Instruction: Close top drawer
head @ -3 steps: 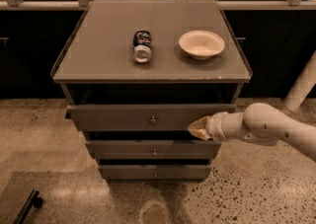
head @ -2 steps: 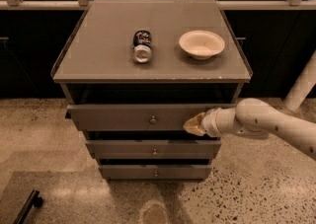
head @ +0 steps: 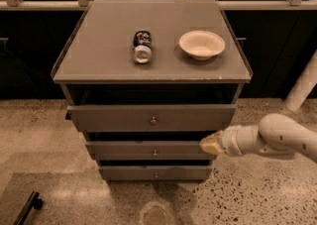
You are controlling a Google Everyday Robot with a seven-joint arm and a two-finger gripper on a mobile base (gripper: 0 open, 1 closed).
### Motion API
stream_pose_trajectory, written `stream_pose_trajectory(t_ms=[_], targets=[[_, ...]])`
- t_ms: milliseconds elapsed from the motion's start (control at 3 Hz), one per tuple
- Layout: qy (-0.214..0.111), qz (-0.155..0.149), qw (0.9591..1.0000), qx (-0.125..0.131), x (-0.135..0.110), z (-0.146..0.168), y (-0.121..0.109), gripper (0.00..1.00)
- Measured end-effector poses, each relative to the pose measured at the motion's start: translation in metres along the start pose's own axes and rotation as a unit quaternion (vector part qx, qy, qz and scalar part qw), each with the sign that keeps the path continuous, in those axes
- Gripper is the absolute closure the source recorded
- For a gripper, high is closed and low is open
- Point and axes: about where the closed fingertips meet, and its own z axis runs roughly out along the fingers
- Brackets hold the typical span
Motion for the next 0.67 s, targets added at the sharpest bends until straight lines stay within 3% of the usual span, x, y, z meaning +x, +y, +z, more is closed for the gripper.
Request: stream_pose_trajectory(t_ms=[333, 667], targets=[[0.006, 0.002, 0.9996, -0.027, 0.0054, 0.0016, 0.0154, 0.81], [0.006, 0.002, 0.9996, -0.027, 0.0054, 0.0017, 0.0152, 0.58]])
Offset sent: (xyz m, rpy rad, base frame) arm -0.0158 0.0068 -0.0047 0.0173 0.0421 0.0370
